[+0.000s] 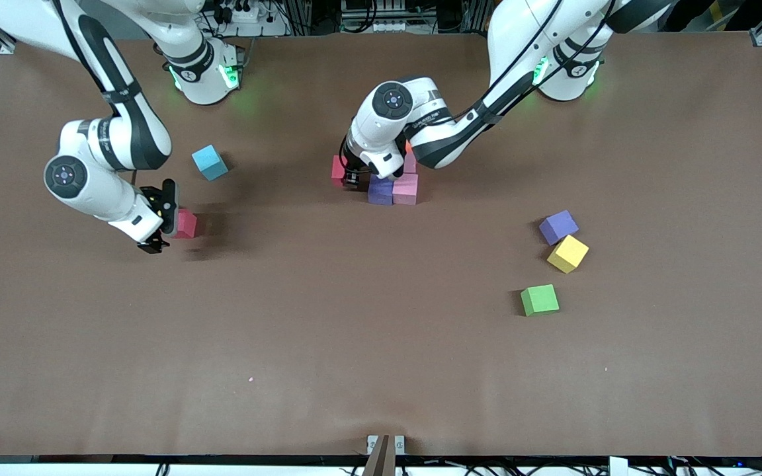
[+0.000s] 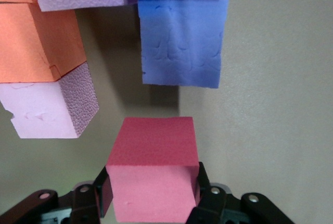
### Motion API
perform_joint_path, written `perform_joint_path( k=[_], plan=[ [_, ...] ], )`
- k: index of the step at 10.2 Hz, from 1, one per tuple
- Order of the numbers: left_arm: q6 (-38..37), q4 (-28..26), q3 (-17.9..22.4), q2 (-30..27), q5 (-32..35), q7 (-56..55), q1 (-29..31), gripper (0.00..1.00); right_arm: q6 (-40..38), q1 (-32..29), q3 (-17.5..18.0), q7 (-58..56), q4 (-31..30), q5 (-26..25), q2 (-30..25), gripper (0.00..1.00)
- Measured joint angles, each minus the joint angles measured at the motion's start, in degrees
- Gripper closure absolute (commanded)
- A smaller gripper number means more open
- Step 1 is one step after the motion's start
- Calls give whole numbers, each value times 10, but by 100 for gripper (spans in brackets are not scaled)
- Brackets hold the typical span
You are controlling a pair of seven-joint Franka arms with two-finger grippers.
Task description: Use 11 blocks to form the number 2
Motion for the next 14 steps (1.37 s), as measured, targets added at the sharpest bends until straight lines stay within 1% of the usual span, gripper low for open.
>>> perform_joint_path(
  k=[2, 4, 9, 14],
  plan=[
    [4, -12, 1, 0, 6, 0, -1, 36, 46, 0, 0, 0, -46, 0, -14, 0],
    [6, -20, 2, 0, 10, 0, -1, 36, 96, 0, 0, 0, -82, 0, -15, 0],
    [15, -27, 26, 0, 21, 0, -13, 35, 117, 0, 0, 0, -89, 0, -15, 0],
    [17, -29, 45, 1, 21, 0, -20, 35, 148, -5, -2, 0, -91, 0, 1, 0]
  ],
)
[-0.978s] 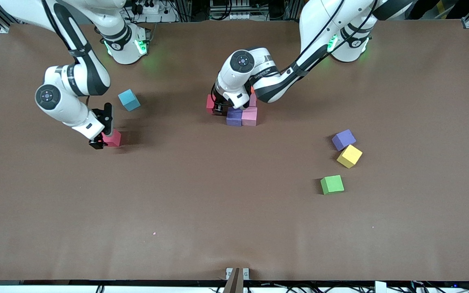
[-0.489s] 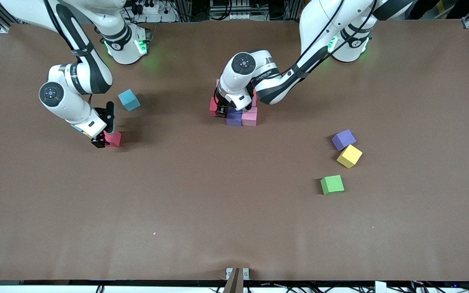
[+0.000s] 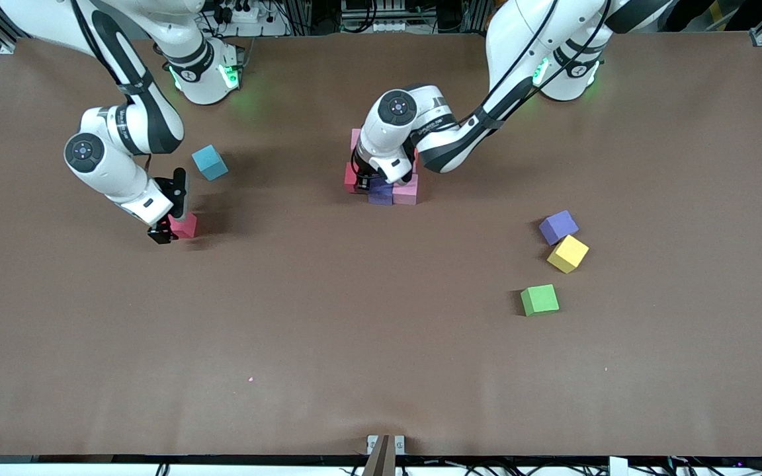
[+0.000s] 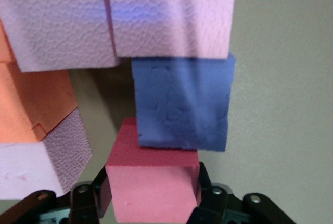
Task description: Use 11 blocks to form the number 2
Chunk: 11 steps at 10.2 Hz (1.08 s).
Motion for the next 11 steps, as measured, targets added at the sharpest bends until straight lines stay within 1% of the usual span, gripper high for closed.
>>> perform_joint_path(
  k=[4, 5, 6, 7, 8, 9, 10, 11],
  plan=[
    [3, 0, 8, 2, 0, 0, -3, 33, 5, -12, -3, 0, -1, 8, 16, 0],
    [3, 0, 8, 2, 0, 0, -5, 28, 5, -12, -3, 0, -1, 11, 18, 0],
    [3, 0, 9, 2, 0, 0, -5, 6, 5, -12, -3, 0, -1, 11, 19, 0],
    [4, 0, 9, 3, 0, -2, -7, 0, 6, -12, -3, 1, -1, 12, 19, 0],
    [5, 1, 12, 4, 0, -4, -11, 0, 6, -12, -2, 1, -1, 12, 19, 0],
    [7, 3, 20, 6, 0, -5, -18, 0, 6, -12, -2, 1, -1, 12, 19, 6],
    [9, 6, 30, 6, 0, -5, -24, 0, 6, -12, -1, 2, -1, 12, 19, 15],
    [11, 11, 34, 6, 0, -5, -25, 0, 6, -12, -1, 9, -1, 13, 19, 29]
  ],
)
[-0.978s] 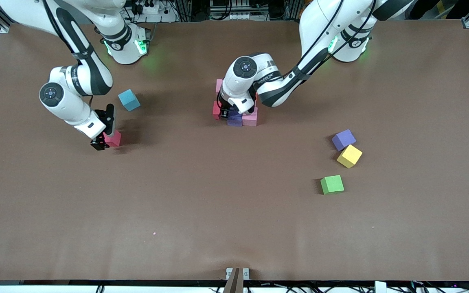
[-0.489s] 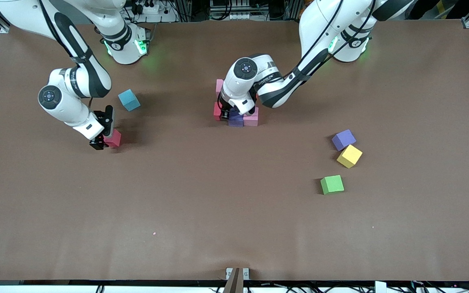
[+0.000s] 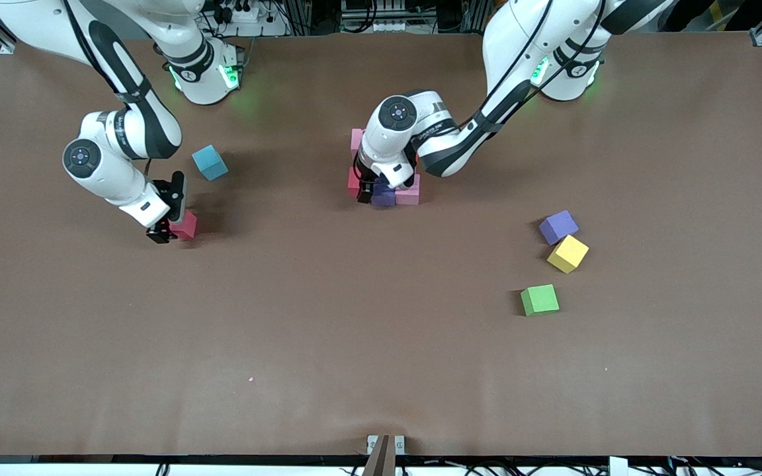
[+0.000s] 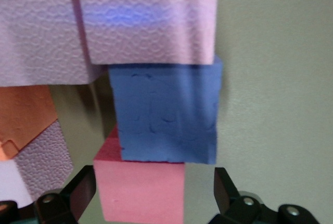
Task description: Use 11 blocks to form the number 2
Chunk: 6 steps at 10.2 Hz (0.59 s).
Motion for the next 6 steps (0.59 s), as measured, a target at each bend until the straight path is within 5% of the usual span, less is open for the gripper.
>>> perform_joint_path(
  k=[2, 6],
  plan=[
    [3, 17, 3, -8, 0, -24, 10, 0, 1, 0, 0, 12, 0, 0, 0, 54],
    [-2, 40, -24, -44, 0, -63, 29, 0, 6, 3, 6, 14, 3, 0, -1, 68]
  ],
)
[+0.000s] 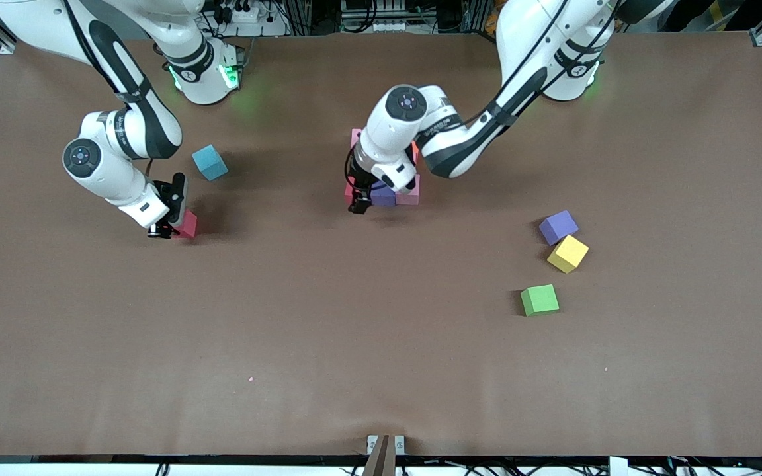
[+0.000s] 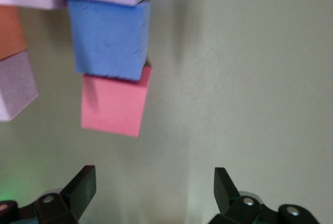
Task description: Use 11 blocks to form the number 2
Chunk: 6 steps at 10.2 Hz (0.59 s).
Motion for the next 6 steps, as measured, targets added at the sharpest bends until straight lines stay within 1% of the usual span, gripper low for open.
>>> perform_joint_path(
  k=[2, 3, 5, 6],
  plan=[
    [-15, 0, -2, -9, 0, -1, 10, 0, 5, 14, 14, 29, 7, 1, -6, 68],
    [-21, 1, -4, -14, 0, 1, 28, 0, 5, 31, 18, 65, 12, 1, -13, 68],
    [-49, 6, -14, -31, 0, 35, 78, 0, 5, 65, 21, 147, 18, 2, -23, 67],
    [-82, 13, -19, -41, 0, 76, 106, 0, 5, 81, 22, 191, 21, 3, -25, 64]
  ],
)
